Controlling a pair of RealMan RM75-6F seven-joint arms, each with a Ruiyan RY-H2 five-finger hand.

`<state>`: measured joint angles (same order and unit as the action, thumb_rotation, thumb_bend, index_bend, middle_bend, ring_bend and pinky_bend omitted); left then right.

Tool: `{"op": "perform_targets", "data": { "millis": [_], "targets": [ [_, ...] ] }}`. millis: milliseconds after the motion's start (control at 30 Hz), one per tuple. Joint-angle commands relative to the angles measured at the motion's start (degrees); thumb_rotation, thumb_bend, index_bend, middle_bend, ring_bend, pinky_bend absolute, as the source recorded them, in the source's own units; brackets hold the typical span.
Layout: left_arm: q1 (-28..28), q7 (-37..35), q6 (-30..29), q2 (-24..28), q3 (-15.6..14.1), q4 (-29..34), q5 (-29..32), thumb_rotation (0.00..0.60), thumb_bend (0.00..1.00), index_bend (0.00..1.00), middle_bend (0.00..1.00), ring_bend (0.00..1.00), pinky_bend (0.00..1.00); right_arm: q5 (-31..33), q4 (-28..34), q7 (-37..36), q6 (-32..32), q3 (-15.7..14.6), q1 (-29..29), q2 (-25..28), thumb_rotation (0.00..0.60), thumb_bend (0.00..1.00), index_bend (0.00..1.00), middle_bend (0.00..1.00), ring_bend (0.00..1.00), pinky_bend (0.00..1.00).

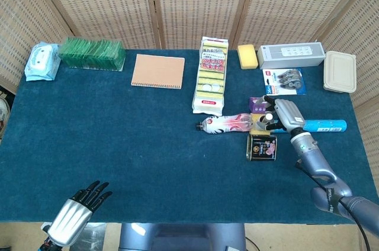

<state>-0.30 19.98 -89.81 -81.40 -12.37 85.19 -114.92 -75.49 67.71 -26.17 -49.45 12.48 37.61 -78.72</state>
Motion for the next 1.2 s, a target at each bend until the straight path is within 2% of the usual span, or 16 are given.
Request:
{"op": "perform_targets", "data": {
  "millis": [33, 167, 300, 733, 967, 1200],
  "targets": [
    [0.0, 0.0, -0.1, 0.1, 0.0, 0.0, -0.1, 0.6, 0.28, 0.22, 0.18, 0.16, 0.41, -0.4, 0.6, 0.3, 0.0, -0.3, 0.1, 0.7, 0.6, 0.27, 0.3, 0.32, 0.33, 0.38],
    [0.1, -0.1, -0.3, 0.1, 0.0, 0.1, -0.2, 0.6, 0.28, 0.22, 0.18, 0.16, 0.41, -0.4, 1.3, 1.3, 0.1, -0.5, 0.1, 1.4, 0.6, 0.26, 0.28, 0.3, 0.32, 0.36],
    [0.1, -0.1, -0.4, 0.2, -0.1, 0.1, -0.3, 0.6, 0.28, 0.22, 0.18, 0.16, 0.41, -0.4, 2.2, 2.9, 0.8, -0.9, 0.3, 2.8, 0.6, 0.25, 0.26, 0.28, 0.29, 0.3],
    [0.0, -0.4, -0.6, 0.5, -0.2, 0.2, -0.7, 0.6, 0.28, 0.22, 0.18, 0.16, 0.41, 0.3, 3.8, 5.2, 1.1, -1.3, -0.4, 7.0, 0.6, 0.25, 0.23, 0.26, 0.26, 0.28],
    [0.0, -0.5, -1.0, 0.8, -0.2, 0.2, -1.0, 0.6, 0.28, 0.22, 0.18, 0.16, 0.41, 0.0, 4.1, 7.9, -1.7, -1.7, -1.9, 8.8, 0.6, 0.25, 0.23, 0.25, 0.25, 0.28],
    [-0.1, -0.8, -1.5, 1.4, -0.1, 0.6, -1.2, 0.6, 0.28, 0.22, 0.18, 0.16, 0.41, -2.2, 5.2, 8.6, -7.4, -2.6, -4.9, 10.9, 0.6, 0.25, 0.23, 0.24, 0.24, 0.27]
  ]
}}
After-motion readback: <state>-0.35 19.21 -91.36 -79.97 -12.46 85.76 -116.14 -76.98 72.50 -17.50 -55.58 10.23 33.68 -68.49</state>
